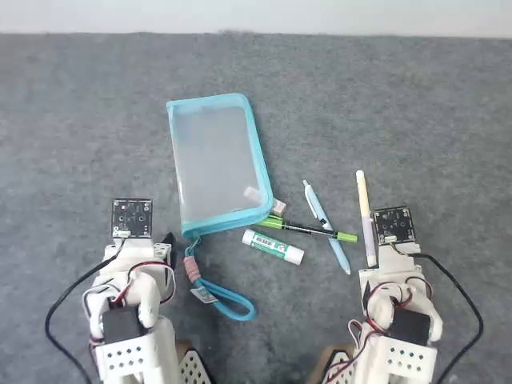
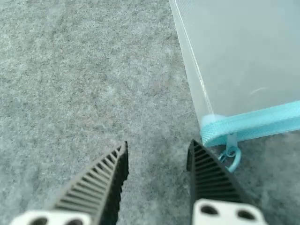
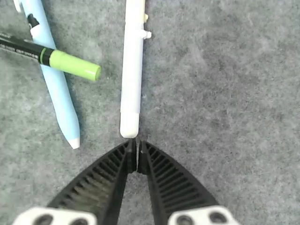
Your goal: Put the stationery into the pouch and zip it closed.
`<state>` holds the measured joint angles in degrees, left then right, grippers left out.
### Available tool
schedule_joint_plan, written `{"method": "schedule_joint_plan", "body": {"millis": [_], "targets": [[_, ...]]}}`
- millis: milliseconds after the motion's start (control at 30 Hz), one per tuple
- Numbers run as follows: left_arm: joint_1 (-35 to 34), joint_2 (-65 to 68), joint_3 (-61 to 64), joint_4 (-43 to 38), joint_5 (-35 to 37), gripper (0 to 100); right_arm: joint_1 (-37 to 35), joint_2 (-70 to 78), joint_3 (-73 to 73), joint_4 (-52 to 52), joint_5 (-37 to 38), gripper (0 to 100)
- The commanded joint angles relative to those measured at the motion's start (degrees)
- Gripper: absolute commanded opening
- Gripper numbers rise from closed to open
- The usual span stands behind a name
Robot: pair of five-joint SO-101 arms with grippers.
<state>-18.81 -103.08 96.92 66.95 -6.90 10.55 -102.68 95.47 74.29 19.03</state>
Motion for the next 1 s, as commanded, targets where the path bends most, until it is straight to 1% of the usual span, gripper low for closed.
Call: {"method": "schedule_joint_plan", "body": {"millis": [0,200,400,500,567,600,667,733,767,800,900,967], "targets": [[0.00,-1.14,-0.40,0.26,-0.26,20,0.31,-1.27,0.97,0.48,0.35,1.7],[1.58,-1.14,-0.40,2.29,-0.26,20,0.31,-1.27,0.97,0.48,0.18,1.7],[1.05,-1.14,-0.31,1.14,-0.62,20,0.13,-1.19,0.97,0.31,0.00,2.0],[-2.46,-1.14,-0.31,0.88,-0.62,20,0.13,-1.19,0.97,-0.22,0.09,2.0],[-5.80,-1.23,-0.31,-1.67,-0.70,20,-0.40,-1.27,0.97,-1.71,0.44,2.0],[-7.56,-1.23,-0.31,-4.04,-1.85,20,-0.92,-1.27,0.97,-3.12,0.44,2.0],[-11.78,-1.23,-0.31,-8.44,-6.95,20,-2.24,-1.27,0.88,-7.52,0.44,2.0],[-15.82,-1.14,-0.31,-10.20,-11.25,20,-4.26,-1.27,0.79,-11.65,0.53,2.0],[-17.14,-1.14,-0.31,-10.29,-11.87,20,-5.32,-1.27,0.62,-12.35,0.62,2.0],[-17.85,-1.05,-0.31,-10.20,-11.78,20,-6.37,-1.10,-0.18,-12.18,0.97,2.0],[-18.99,-0.97,-0.31,-10.20,-11.87,20,-8.40,-0.75,-5.10,-8.04,6.77,2.0],[-20.13,-0.97,-0.31,-10.20,-11.78,20,-9.80,-0.66,-9.58,-5.14,7.38,2.0]]}}
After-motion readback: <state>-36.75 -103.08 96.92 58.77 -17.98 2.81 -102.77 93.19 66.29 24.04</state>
